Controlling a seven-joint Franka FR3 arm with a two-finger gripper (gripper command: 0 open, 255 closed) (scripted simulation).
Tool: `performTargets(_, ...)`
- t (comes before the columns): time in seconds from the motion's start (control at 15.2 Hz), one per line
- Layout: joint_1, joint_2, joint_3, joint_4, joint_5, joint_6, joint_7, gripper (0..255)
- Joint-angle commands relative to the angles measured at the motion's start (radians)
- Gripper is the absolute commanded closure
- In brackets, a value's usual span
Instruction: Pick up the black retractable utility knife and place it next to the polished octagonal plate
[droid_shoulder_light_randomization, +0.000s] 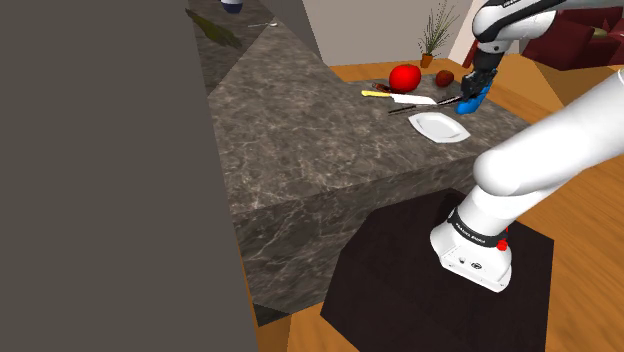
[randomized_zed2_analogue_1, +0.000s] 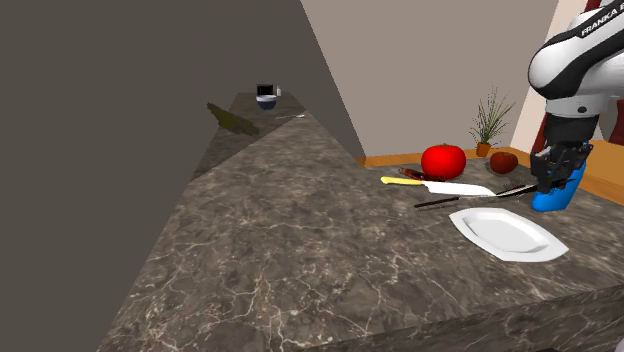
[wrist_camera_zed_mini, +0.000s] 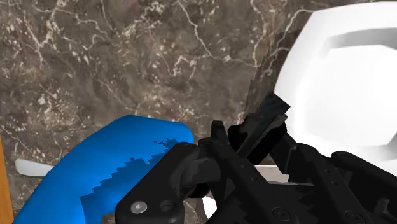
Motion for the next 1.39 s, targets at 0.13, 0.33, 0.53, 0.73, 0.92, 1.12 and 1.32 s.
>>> performTargets(0.13,-0.024,0.06,-0.078,0.053,0.019,0.024,-0.117,255)
performTargets(0.33,-0.038,0.112,-0.132,0.102,0.049,0.036,-0.206,255)
performTargets(0.53,-0.037,0.135,-0.14,0.079,0.058,0.08,-0.21,255)
performTargets(0.73,-0.036,0.161,-0.148,0.057,0.07,0.124,-0.216,255)
performTargets(0.92,-0.035,0.189,-0.156,0.037,0.084,0.169,-0.225,255)
performTargets(1.12,-0.034,0.221,-0.162,0.019,0.103,0.214,-0.235,255)
performTargets(1.32,-0.033,0.261,-0.168,0.001,0.13,0.266,-0.252,255)
